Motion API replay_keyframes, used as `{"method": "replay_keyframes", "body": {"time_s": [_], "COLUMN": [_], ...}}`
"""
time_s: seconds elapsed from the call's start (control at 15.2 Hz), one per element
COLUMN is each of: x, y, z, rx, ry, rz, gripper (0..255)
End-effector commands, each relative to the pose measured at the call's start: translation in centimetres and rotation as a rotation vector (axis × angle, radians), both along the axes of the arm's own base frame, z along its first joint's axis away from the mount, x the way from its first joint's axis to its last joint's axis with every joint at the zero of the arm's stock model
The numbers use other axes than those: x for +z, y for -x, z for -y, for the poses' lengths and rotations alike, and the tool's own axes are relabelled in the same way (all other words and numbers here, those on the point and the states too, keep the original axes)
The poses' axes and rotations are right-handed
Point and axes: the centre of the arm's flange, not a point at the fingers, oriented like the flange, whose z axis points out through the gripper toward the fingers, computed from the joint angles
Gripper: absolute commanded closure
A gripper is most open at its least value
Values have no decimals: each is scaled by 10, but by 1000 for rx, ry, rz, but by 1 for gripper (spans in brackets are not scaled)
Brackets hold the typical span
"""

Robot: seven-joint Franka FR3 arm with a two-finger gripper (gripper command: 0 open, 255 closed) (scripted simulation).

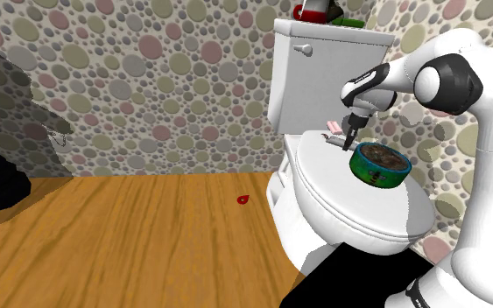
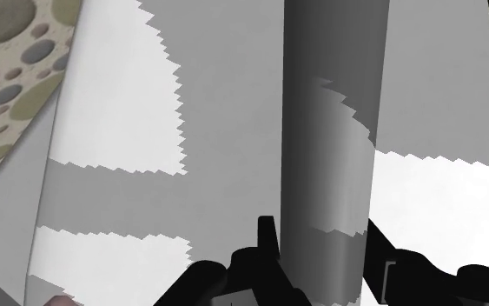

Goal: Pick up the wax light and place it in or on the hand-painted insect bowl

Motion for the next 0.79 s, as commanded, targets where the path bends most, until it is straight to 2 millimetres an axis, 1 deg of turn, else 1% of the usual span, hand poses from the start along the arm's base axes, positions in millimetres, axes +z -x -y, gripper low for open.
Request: {"method": "replay_keyframes", "body": {"time_s": [0.0,0.73], "x": [4,63], "y": [0,0], "z": [0,0], "rx": [0,0], "ry": [-1,-1], "rz": [-1,-1], "gripper": [255,255]}}
